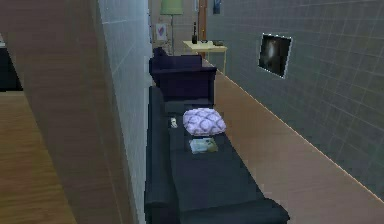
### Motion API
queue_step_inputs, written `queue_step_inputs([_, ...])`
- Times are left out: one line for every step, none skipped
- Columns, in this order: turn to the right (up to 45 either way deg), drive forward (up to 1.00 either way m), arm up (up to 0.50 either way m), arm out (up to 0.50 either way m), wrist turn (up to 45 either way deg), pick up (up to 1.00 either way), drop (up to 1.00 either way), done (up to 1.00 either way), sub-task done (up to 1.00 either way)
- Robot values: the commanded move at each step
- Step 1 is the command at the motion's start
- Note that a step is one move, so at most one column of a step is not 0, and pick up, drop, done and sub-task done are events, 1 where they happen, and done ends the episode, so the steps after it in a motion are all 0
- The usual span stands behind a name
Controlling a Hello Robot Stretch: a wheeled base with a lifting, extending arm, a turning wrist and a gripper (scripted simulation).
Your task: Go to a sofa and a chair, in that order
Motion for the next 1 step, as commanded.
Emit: queue_step_inputs([-45.0,0.0,0.0,0.0,0.0,0.0,0.0,0.0,0.0])
